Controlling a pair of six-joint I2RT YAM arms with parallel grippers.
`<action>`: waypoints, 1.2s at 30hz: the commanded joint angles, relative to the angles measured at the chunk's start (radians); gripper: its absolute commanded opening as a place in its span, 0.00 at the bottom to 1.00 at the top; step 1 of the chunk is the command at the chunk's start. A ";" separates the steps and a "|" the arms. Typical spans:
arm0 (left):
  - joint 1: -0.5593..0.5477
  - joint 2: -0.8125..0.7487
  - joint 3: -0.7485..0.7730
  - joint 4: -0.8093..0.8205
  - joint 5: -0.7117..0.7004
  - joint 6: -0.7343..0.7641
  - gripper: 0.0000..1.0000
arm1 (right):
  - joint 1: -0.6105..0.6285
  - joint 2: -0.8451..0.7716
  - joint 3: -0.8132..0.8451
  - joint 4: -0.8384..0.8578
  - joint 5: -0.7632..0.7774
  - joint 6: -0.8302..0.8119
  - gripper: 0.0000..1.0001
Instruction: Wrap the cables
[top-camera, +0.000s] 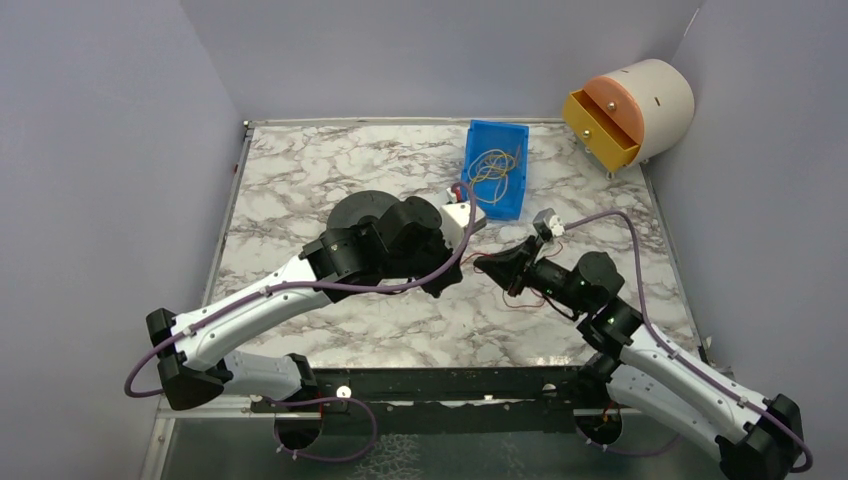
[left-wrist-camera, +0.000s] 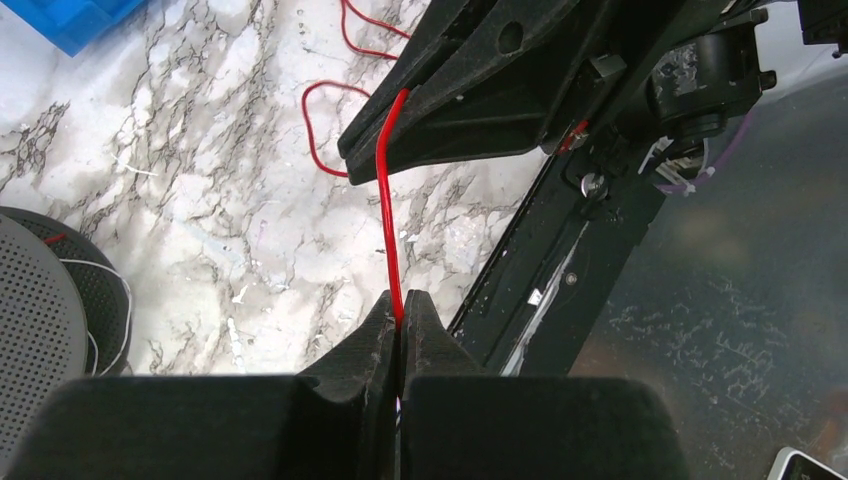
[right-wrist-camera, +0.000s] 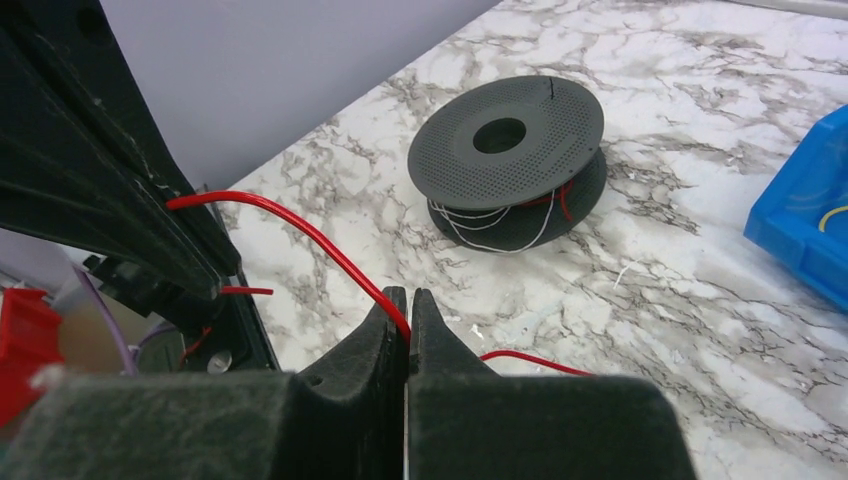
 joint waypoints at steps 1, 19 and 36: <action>-0.004 -0.037 -0.008 0.002 0.012 -0.008 0.00 | 0.005 -0.033 0.035 -0.042 0.067 -0.019 0.01; -0.002 -0.063 -0.135 -0.002 0.008 -0.004 0.00 | 0.006 -0.036 0.168 -0.199 0.079 -0.056 0.01; -0.003 -0.184 -0.103 0.021 -0.228 -0.011 0.65 | 0.006 0.090 0.291 -0.429 0.294 -0.061 0.01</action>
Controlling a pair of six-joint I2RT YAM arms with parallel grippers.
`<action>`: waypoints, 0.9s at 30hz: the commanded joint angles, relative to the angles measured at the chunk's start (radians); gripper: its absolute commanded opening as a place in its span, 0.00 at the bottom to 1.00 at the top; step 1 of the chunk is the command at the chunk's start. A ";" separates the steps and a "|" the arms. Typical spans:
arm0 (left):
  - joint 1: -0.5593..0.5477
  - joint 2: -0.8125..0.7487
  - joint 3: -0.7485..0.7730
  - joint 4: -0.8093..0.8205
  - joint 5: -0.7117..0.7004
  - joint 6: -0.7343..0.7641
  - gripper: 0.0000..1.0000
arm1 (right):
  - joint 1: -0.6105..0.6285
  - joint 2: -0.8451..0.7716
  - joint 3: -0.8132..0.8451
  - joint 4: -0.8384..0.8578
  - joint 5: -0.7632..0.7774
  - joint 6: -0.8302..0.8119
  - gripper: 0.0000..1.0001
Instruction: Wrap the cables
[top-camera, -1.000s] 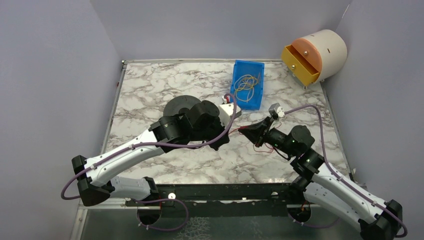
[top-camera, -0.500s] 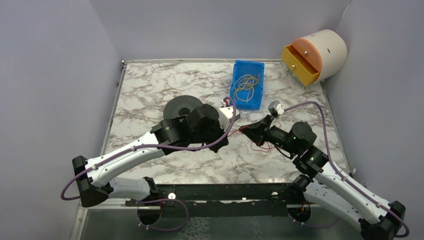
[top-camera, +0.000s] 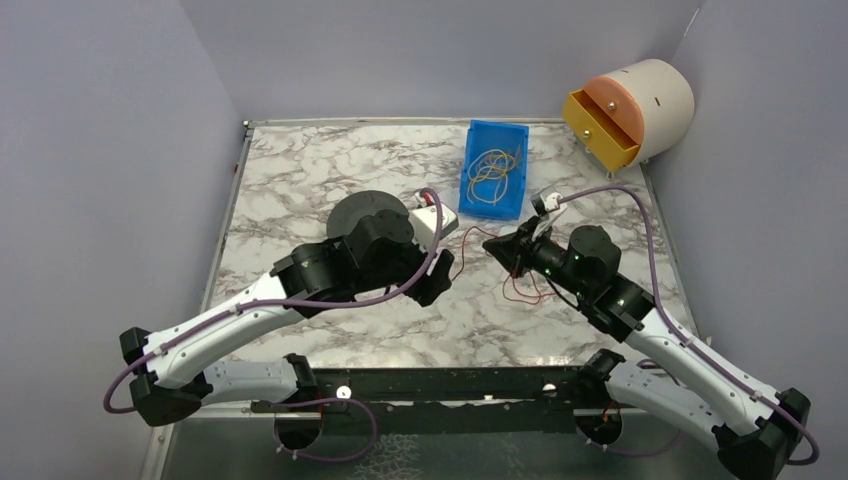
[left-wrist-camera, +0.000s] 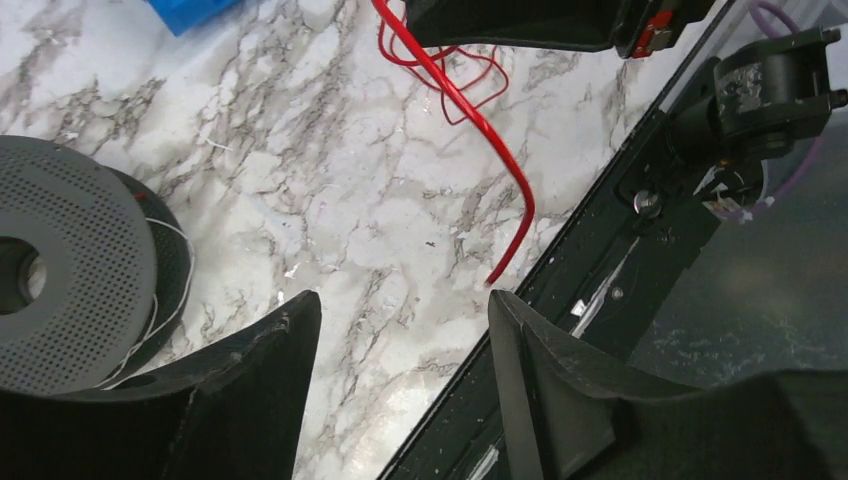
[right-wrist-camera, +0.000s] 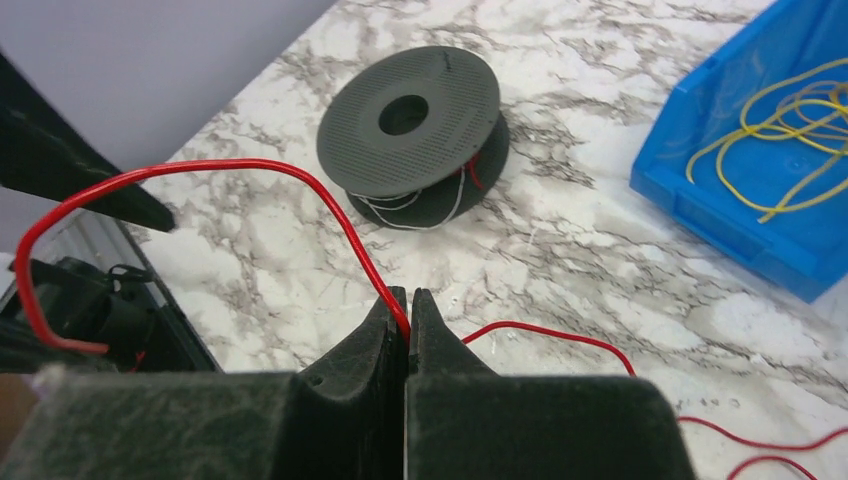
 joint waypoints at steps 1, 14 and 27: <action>-0.004 -0.067 0.019 -0.001 -0.114 0.003 0.66 | -0.005 0.041 0.064 -0.114 0.157 -0.003 0.01; -0.004 -0.056 -0.010 -0.052 -0.457 0.034 0.79 | -0.006 0.119 0.101 -0.250 0.450 0.112 0.01; 0.053 0.153 -0.057 -0.039 -0.665 0.057 0.85 | -0.006 0.153 0.076 -0.320 0.555 0.253 0.01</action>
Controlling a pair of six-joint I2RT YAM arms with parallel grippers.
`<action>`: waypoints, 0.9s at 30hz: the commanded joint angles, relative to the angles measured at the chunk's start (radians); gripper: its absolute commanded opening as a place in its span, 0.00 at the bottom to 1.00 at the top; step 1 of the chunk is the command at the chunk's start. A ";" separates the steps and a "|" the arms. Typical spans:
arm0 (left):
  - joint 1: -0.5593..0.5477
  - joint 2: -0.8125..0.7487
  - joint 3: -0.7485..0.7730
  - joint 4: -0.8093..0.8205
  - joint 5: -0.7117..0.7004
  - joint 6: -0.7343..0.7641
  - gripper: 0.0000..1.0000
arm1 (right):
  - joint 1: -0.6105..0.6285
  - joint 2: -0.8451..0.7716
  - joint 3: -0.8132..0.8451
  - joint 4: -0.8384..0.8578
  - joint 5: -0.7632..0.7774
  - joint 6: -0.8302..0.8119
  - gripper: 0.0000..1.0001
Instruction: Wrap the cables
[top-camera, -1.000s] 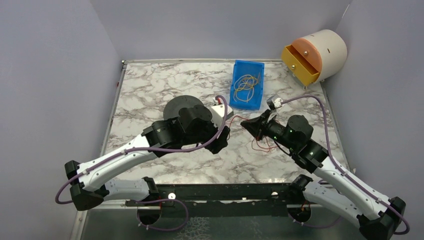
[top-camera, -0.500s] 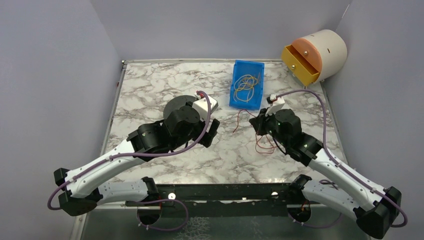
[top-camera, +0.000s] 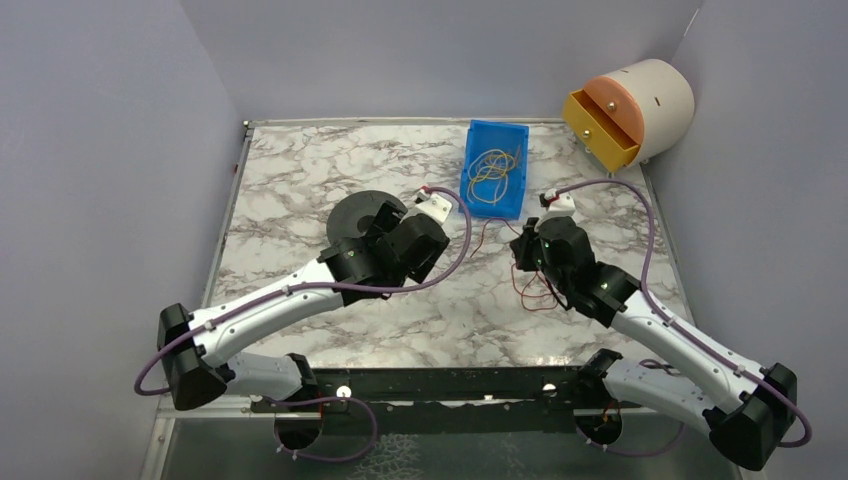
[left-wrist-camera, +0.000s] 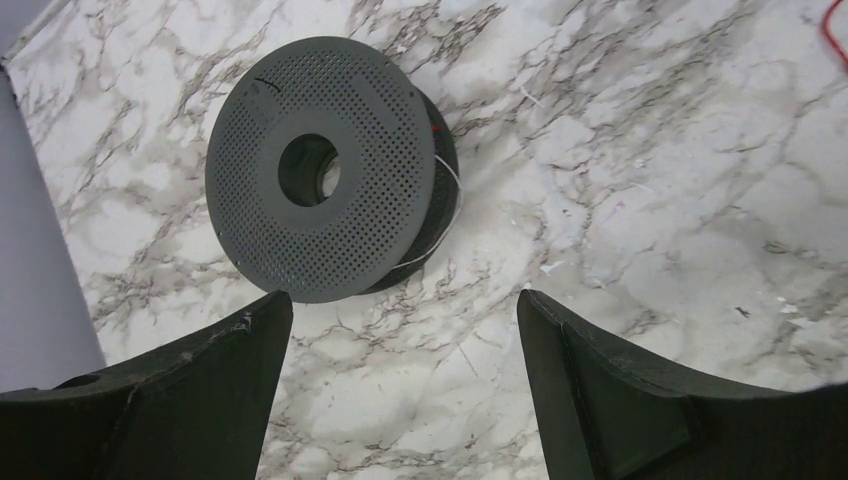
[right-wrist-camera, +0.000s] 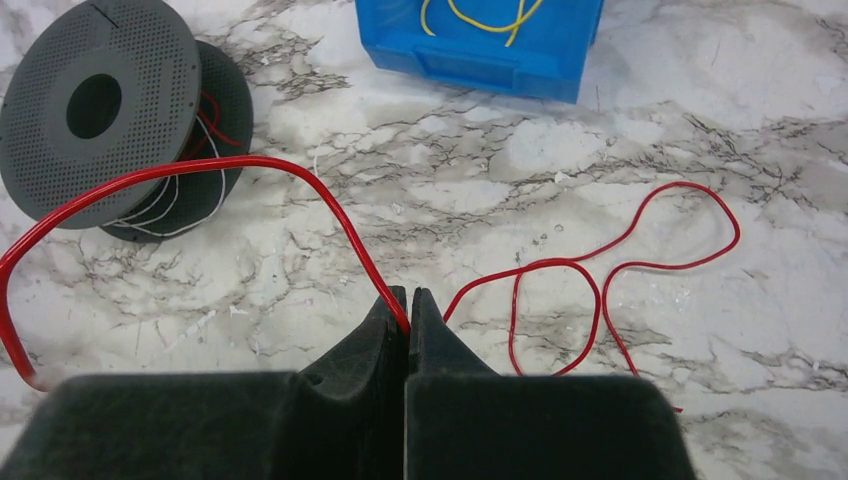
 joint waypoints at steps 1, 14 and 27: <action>0.037 0.060 -0.019 0.002 -0.076 0.013 0.85 | -0.005 -0.008 -0.002 -0.035 0.074 0.089 0.01; 0.171 0.294 -0.015 0.052 -0.054 0.056 0.86 | -0.006 -0.057 -0.091 -0.078 0.137 0.268 0.01; 0.198 0.550 0.078 0.054 -0.172 0.087 0.83 | -0.005 -0.145 -0.122 -0.079 0.124 0.274 0.01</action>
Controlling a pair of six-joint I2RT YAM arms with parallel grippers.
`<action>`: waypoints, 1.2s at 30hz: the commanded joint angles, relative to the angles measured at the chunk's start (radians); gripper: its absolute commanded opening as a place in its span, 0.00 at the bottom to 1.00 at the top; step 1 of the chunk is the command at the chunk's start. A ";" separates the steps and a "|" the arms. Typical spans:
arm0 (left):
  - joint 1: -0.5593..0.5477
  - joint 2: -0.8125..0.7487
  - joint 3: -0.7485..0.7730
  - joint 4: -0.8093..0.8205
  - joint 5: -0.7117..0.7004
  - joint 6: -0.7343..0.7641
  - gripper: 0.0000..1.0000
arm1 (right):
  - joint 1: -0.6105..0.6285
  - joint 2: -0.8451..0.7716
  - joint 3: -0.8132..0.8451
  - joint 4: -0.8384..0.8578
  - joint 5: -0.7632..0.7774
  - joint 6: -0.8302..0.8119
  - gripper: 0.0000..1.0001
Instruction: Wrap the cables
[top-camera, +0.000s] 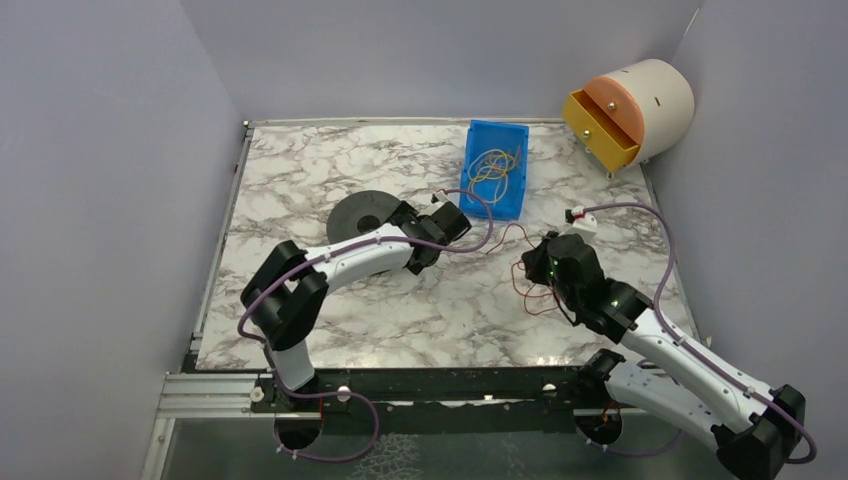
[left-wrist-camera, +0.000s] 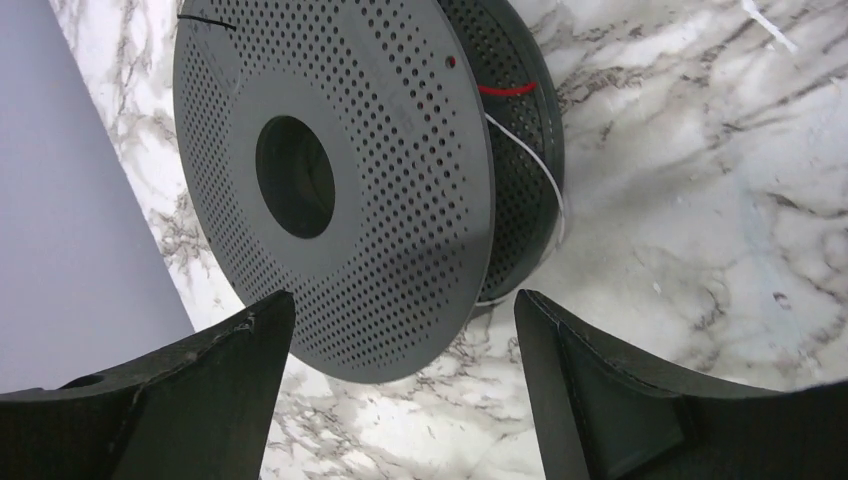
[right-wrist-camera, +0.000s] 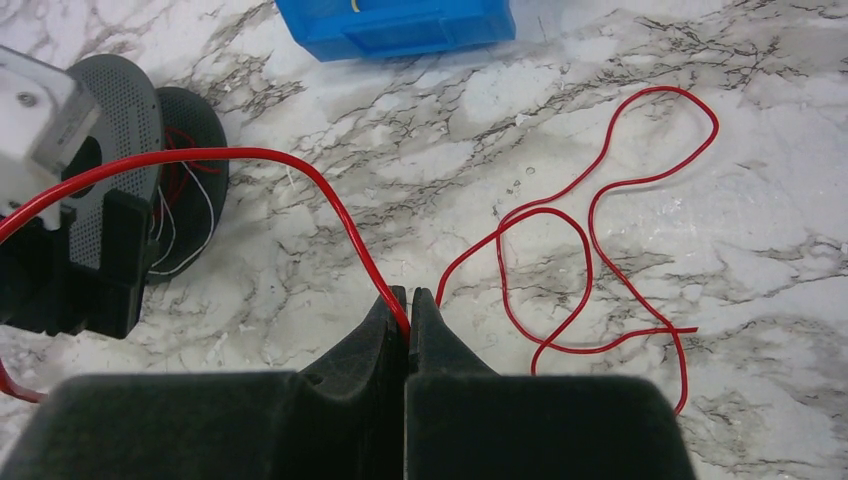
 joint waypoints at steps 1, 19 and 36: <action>0.010 0.070 0.045 0.009 -0.104 0.012 0.81 | -0.004 -0.025 -0.015 -0.007 0.021 0.009 0.01; 0.013 0.229 0.111 -0.030 -0.285 -0.032 0.51 | -0.005 -0.096 -0.045 0.001 -0.020 -0.021 0.01; -0.007 0.077 0.191 -0.107 -0.352 -0.046 0.10 | -0.004 -0.147 -0.035 -0.029 -0.012 -0.029 0.01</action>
